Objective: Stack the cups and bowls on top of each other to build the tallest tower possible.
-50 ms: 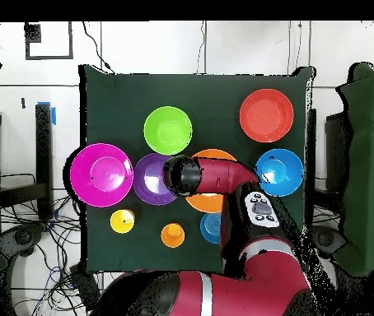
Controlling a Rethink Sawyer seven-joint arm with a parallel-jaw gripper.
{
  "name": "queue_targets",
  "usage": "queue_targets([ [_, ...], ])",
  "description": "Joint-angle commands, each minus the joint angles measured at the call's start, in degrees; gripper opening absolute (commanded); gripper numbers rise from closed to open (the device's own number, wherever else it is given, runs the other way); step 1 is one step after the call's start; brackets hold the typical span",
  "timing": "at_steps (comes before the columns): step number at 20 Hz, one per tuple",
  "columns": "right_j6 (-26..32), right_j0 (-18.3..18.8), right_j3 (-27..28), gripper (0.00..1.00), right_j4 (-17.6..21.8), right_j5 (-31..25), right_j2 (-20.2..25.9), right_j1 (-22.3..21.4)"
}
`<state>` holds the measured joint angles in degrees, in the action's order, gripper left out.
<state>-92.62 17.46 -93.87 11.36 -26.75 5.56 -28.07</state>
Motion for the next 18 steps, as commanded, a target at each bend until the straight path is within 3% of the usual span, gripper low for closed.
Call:
queue_targets([
  [1, 0.46, 0.47, 1.58, 0.0, 1.41, -3.11, 5.75, -0.12],
  [8, 0.64, 2.06, -1.09, 0.0, 1.72, -1.2, 6.56, -0.81],
  [18, 0.62, 1.27, 1.68, 0.0, 2.48, -0.47, 6.37, 1.61],
])
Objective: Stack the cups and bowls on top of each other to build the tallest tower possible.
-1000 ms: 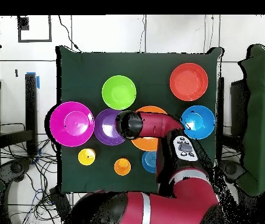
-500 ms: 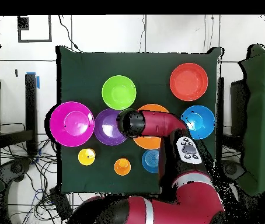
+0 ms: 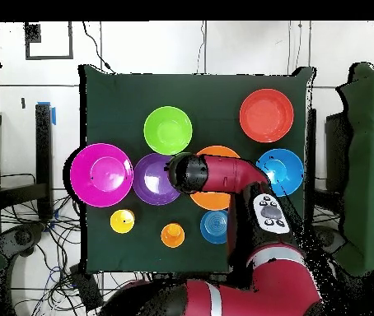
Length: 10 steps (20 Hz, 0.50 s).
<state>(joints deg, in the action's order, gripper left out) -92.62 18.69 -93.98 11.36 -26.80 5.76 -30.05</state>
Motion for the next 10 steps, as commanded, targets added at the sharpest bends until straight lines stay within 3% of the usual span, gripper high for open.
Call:
queue_targets([
  [1, 0.46, -0.08, 1.97, 0.0, 2.49, -0.18, 6.1, 3.9],
  [10, 0.3, -1.28, 5.69, 0.0, 2.9, 0.05, 5.51, 6.59],
])
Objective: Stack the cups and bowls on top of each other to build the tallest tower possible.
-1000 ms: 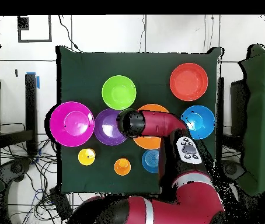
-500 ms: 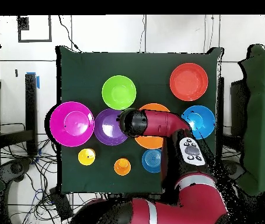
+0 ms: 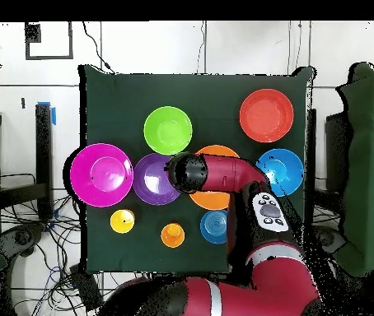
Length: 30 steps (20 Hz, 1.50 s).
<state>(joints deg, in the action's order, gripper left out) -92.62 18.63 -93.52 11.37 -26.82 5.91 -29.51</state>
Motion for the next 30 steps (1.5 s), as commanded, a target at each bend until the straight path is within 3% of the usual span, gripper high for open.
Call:
queue_targets([
  [1, 0.4, -1.21, 5.52, 0.0, 2.88, 0.01, 5.45, 6.29],
  [22, 1.52, -2.09, 10.55, 0.0, 3.53, -1.56, 5.45, 8.71],
  [30, 3.42, -2.53, 13.49, 0.0, 3.88, -4.97, 5.51, 8.85],
])
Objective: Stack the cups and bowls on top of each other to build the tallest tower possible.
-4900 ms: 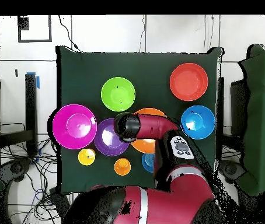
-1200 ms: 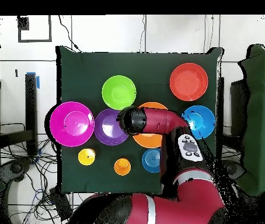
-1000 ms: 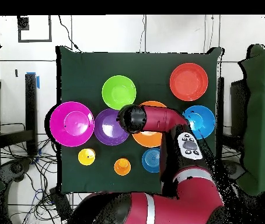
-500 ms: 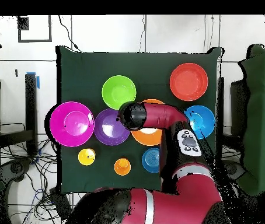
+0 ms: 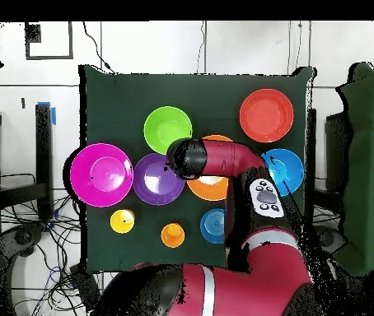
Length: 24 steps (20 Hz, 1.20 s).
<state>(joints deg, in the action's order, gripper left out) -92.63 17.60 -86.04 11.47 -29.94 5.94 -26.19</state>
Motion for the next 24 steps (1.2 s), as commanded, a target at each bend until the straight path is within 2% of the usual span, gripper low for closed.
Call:
queue_targets([
  [1, 3.82, -1.38, 6.38, 0.0, 3.84, -2.21, 5.68, 5.58],
  [11, 5.3, -1.17, 10.45, 0.0, 3.75, -5.43, 6.96, 7.11],
  [19, 5.57, -2.12, 15.65, 0.0, 4.09, -7.02, 7.02, 10.0],
  [24, 6.15, -3.0, 19.1, 0.0, 3.93, -10.46, 7.09, 10.74],
])
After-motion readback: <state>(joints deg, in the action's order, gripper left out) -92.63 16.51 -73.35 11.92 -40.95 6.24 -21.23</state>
